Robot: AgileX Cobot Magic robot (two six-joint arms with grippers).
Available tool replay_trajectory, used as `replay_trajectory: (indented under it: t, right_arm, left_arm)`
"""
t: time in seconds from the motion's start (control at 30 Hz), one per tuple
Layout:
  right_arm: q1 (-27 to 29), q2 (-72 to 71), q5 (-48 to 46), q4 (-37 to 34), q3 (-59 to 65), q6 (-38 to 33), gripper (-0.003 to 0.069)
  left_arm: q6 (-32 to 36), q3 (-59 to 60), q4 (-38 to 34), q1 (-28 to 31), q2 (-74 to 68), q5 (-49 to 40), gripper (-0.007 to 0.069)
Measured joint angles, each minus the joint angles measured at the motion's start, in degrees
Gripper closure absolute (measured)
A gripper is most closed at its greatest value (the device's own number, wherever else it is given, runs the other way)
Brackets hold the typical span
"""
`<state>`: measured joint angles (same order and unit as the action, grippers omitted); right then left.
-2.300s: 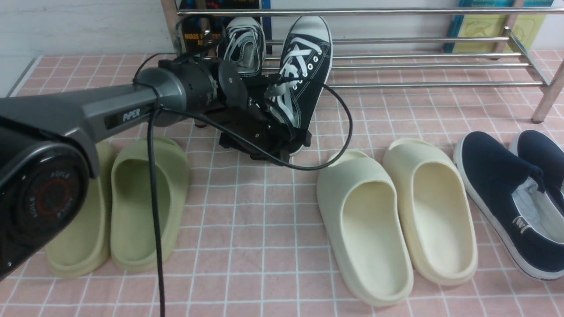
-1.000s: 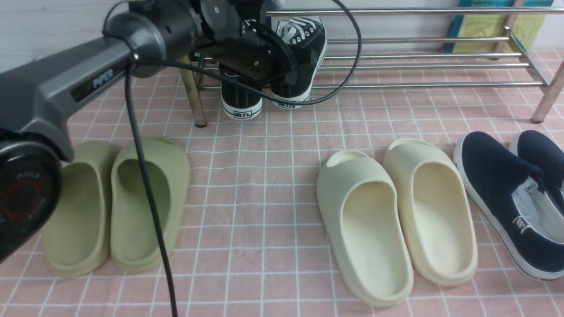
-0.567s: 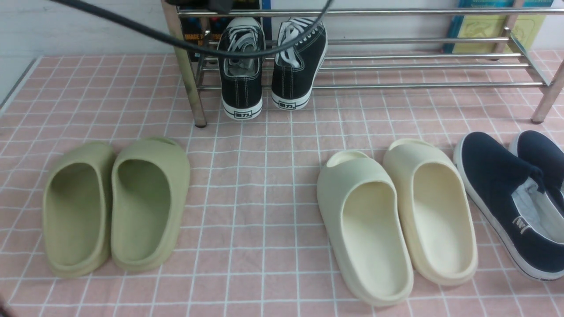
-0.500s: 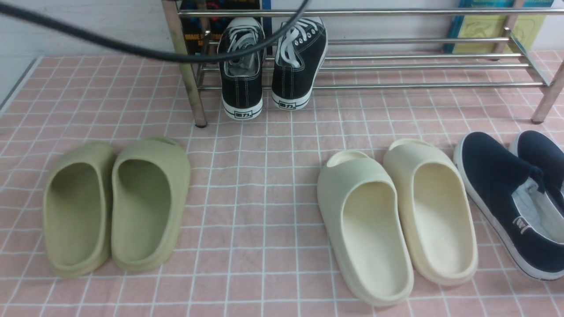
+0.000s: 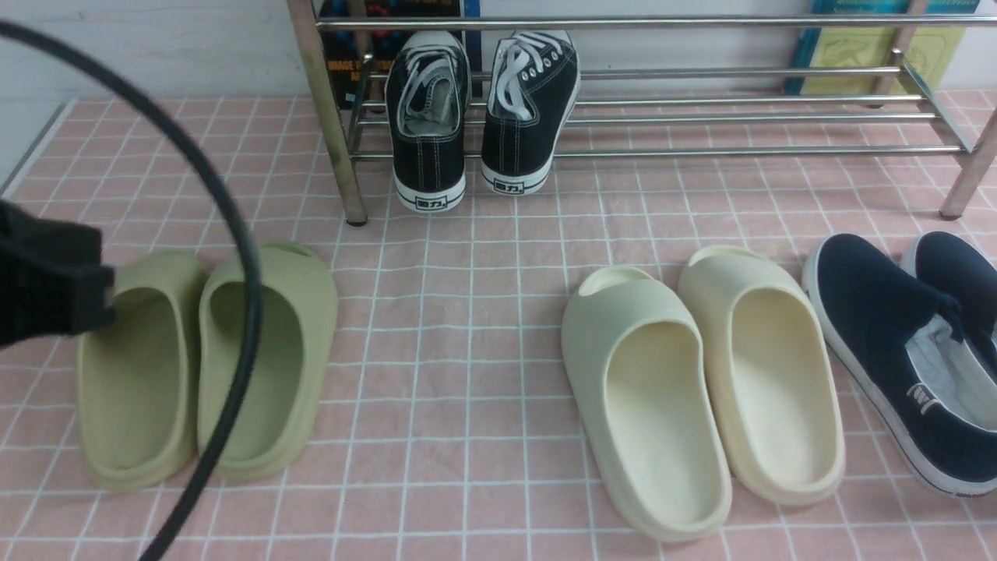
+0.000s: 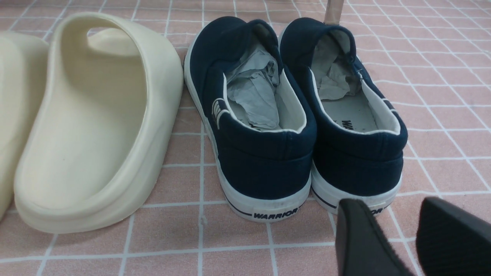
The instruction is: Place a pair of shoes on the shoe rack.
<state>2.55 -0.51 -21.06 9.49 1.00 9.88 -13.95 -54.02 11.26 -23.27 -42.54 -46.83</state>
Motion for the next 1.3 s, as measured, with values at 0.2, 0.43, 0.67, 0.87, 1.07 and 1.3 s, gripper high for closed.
replay_trajectory:
  t: [0.2, 0.43, 0.67, 0.87, 1.07, 1.3]
  right_arm:
    - [0.0, 0.0, 0.0, 0.0, 0.0, 0.0, 0.0419]
    - [0.0, 0.0, 0.0, 0.0, 0.0, 0.0, 0.0419]
    - [0.0, 0.0, 0.0, 0.02, 0.0, 0.0, 0.0419]
    - [0.0, 0.0, 0.0, 0.02, 0.0, 0.0, 0.0419]
    - [0.0, 0.0, 0.0, 0.02, 0.0, 0.0, 0.0419]
    - [0.0, 0.0, -0.02, 0.02, 0.0, 0.0, 0.0419]
  left_arm:
    - [1.54, 0.6, 2.79, 0.0, 5.49, -0.86, 0.0606]
    - [4.0, 4.56, 4.0, 0.3, 8.04, 1.85, 0.0606]
    - [4.11, 25.67, -0.06, 7.86, 18.2, 27.11, 0.0606]
    - [4.13, 46.25, -5.75, 20.25, 31.19, 46.33, 0.0606]
    - [4.13, 54.77, -5.08, 27.05, 40.2, 44.7, 0.0606]
    - [4.4, 55.61, -4.86, 27.36, 43.22, 29.5, 0.0606]
